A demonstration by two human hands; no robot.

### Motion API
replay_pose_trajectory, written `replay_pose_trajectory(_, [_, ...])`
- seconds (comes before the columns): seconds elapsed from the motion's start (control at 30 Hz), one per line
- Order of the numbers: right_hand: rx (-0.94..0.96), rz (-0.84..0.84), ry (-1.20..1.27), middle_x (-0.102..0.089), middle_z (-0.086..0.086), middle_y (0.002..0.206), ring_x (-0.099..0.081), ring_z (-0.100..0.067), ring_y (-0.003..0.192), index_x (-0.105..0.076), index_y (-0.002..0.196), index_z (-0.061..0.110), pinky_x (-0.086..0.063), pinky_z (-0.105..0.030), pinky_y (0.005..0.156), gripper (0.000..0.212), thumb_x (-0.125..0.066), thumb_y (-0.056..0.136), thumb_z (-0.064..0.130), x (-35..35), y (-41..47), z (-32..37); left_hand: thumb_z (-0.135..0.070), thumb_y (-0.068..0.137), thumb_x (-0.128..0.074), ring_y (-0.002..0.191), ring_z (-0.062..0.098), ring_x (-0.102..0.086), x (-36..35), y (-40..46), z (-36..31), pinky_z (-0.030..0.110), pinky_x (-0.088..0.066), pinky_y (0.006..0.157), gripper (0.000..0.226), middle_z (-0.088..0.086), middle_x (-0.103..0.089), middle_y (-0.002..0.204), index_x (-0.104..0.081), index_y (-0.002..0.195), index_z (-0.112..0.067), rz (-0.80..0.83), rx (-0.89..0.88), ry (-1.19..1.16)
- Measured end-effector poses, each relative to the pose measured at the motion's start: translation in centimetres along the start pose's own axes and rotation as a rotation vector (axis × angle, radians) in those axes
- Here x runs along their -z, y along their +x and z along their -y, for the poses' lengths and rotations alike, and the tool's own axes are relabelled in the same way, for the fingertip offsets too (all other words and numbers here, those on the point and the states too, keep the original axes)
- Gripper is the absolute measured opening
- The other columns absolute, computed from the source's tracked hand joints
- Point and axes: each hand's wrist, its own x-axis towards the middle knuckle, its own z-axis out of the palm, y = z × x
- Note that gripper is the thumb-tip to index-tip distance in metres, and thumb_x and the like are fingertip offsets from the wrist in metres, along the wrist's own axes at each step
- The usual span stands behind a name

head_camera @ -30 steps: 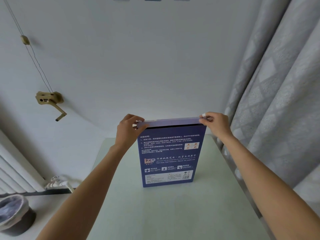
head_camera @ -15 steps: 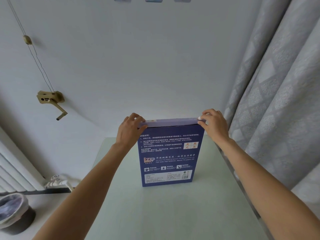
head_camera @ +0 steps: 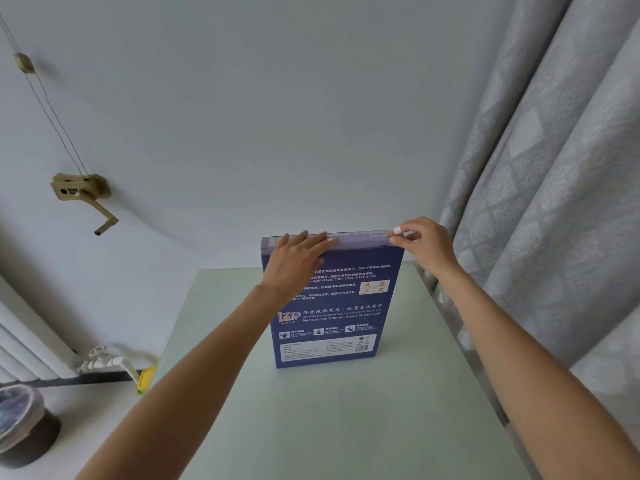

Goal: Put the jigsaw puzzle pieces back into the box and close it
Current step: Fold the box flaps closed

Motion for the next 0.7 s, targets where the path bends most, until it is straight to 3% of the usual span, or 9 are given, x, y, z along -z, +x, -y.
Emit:
replay_pose_trajectory(0.13, [0.073, 0.017, -0.095, -0.063, -0.005, 0.106, -0.059, -0.024, 0.087, -0.071, 0.089, 0.012, -0.047, -0.035, 0.076, 0.017, -0.072, 0.079, 0.026, -0.1, 0.2, -0.6, -0.002, 0.09, -0.057, 0.132, 0.025, -0.041, -1.4, -0.1, 0.9, 0.045, -0.033, 0.108, 0.063, -0.007, -0.044, 0.143, -0.036, 0.14, -0.034, -0.045, -0.009, 0.009])
replay_pose_trajectory(0.27, [0.364, -0.092, -0.456, -0.06, -0.005, 0.115, -0.046, -0.03, 0.106, -0.072, 0.083, 0.018, -0.036, -0.039, 0.082, 0.007, -0.073, 0.078, 0.022, -0.1, -0.2, -0.7, 0.001, 0.086, -0.061, 0.127, 0.024, -0.048, -1.5, 0.1, 0.9, 0.046, -0.039, 0.104, 0.063, -0.008, -0.051, 0.137, -0.044, 0.135, -0.035, -0.109, -0.001, -0.003])
replay_pose_trajectory(0.33, [0.43, -0.126, -0.463, -0.059, -0.008, 0.116, -0.049, -0.031, 0.107, -0.071, 0.086, 0.013, -0.039, -0.04, 0.083, 0.009, -0.073, 0.077, 0.014, -0.8, -1.0, -1.1, 0.0, 0.085, -0.062, 0.125, 0.024, -0.05, -1.7, 0.0, 0.9, 0.047, -0.041, 0.103, 0.063, -0.008, -0.053, 0.136, -0.046, 0.134, -0.035, -0.133, -0.004, 0.006])
replay_pose_trajectory(0.4, [0.241, -0.146, -0.199, -0.057, -0.011, 0.113, -0.054, -0.026, 0.098, -0.07, 0.1, 0.011, -0.046, -0.038, 0.083, 0.02, -0.07, 0.08, 0.011, -1.6, -1.8, -1.2, 0.0, 0.083, -0.064, 0.123, 0.025, -0.052, -1.9, 0.0, 0.9, 0.047, -0.042, 0.101, 0.063, -0.007, -0.054, 0.134, -0.047, 0.134, -0.034, -0.154, -0.003, 0.009])
replay_pose_trajectory(0.5, [-0.128, -0.119, 0.167, -0.06, -0.002, 0.094, -0.057, -0.014, 0.081, -0.057, 0.123, 0.013, -0.048, -0.027, 0.078, 0.038, -0.065, 0.086, 0.017, -1.6, -2.1, -0.7, 0.001, 0.081, -0.066, 0.122, 0.026, -0.053, -2.0, -0.2, 0.9, 0.048, -0.042, 0.1, 0.065, -0.006, -0.055, 0.133, -0.047, 0.134, -0.033, -0.169, -0.008, 0.011])
replay_pose_trajectory(0.7, [-0.163, -0.099, 0.181, -0.064, 0.003, 0.093, -0.057, -0.013, 0.085, -0.065, 0.11, 0.014, -0.05, -0.031, 0.079, 0.027, -0.068, 0.084, 0.021, -0.8, -1.5, -0.6, 0.002, 0.081, -0.066, 0.122, 0.027, -0.053, -1.9, -0.1, 0.8, 0.048, -0.041, 0.1, 0.066, -0.005, -0.055, 0.133, -0.047, 0.134, -0.032, -0.176, -0.011, 0.018])
